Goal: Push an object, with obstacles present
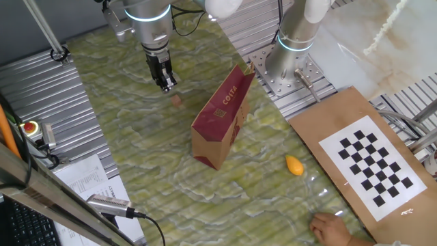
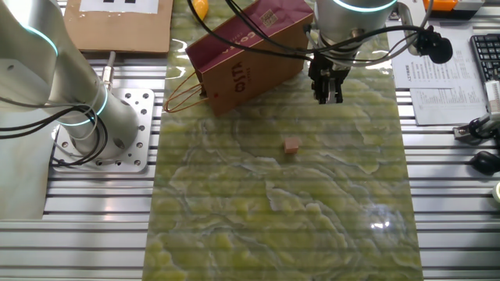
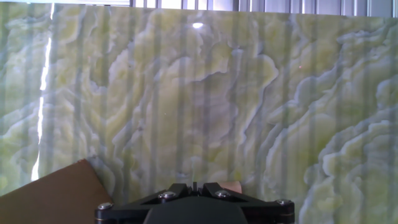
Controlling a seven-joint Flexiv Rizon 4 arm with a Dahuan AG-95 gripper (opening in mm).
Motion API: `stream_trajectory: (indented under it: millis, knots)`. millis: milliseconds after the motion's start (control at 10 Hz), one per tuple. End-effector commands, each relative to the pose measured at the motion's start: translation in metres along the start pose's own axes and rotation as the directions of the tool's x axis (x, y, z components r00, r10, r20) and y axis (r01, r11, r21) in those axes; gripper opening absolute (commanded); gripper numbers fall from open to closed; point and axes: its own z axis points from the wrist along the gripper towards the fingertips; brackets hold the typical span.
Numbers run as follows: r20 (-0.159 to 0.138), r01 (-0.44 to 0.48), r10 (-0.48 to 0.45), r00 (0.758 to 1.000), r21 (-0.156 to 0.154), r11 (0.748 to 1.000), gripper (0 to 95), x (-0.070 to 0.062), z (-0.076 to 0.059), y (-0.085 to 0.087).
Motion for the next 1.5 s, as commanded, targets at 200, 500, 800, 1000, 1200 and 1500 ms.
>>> stream_trajectory:
  millis: [200,500,800,1000,1200,1500]
  knots:
    - [-0.001,-0.004,0.004,1.000,-0.001,1.000,0.0,0.0001,-0.0002,0.0000]
    - [-0.002,-0.002,0.002,1.000,0.000,1.000,0.0,0.0002,-0.0003,0.0001]
    - [-0.004,0.006,-0.006,1.000,0.000,1.000,0.0,0.0002,-0.0003,0.0001]
    - [-0.005,0.012,-0.012,1.000,0.000,1.000,0.0,0.0002,-0.0003,0.0001]
    - [-0.006,0.016,-0.016,1.000,-0.001,1.000,0.0,0.0003,-0.0002,0.0001]
    - [-0.011,0.020,-0.020,1.000,0.004,1.000,0.0,0.0003,0.0003,-0.0001]
